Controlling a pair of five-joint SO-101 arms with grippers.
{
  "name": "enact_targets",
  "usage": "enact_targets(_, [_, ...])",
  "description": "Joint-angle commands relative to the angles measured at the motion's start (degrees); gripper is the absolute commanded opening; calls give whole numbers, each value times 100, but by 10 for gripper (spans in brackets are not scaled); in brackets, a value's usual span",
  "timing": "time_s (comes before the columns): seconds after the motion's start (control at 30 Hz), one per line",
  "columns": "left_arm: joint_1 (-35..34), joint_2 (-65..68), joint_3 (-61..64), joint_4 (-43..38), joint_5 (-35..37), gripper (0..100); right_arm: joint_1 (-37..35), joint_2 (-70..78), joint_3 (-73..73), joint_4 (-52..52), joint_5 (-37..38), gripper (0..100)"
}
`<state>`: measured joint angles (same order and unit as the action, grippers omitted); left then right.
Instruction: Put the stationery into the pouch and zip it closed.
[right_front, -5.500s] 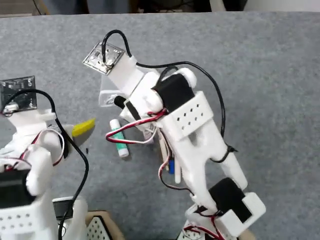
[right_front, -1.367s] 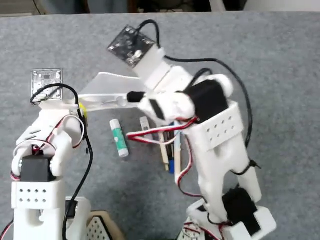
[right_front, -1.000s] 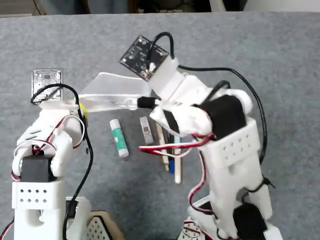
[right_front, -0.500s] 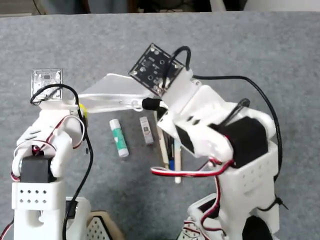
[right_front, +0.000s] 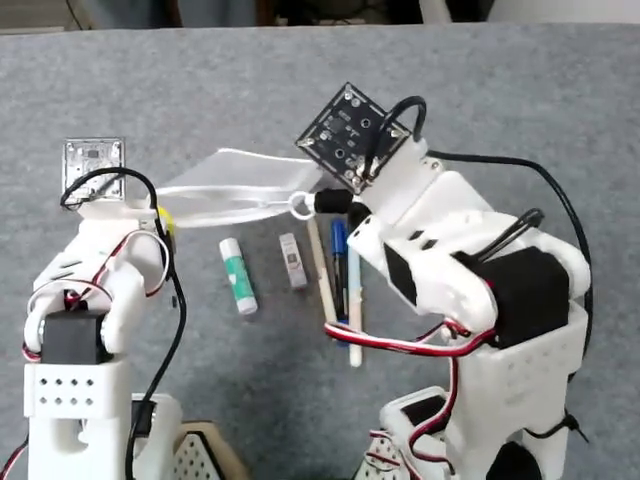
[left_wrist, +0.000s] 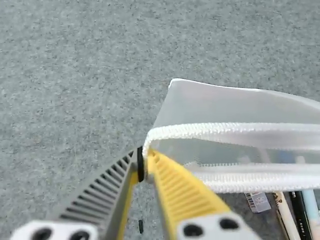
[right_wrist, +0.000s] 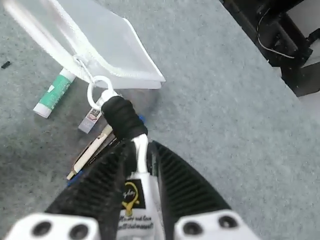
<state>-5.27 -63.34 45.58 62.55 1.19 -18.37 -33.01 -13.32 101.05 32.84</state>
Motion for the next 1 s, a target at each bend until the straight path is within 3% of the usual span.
enact_targets(0.0, [-13, -26, -22, -44, 0, 29, 167, -163, -40, 0, 44, 11])
enact_targets(0.3, [-13, -26, -66, -44, 0, 29, 158, -163, -22, 9, 9, 28])
enact_targets(0.5, [-13, 26, -22, -35, 0, 29, -334, -163, 330, 18, 9, 248])
enact_targets(0.63, [-13, 26, -66, 158, 0, 29, -853, -171, 840, 18, 9, 314])
enact_targets(0.97, [-40, 35, -541, 835, -9, 29, -1925, -1138, 1912, 18, -193, 319])
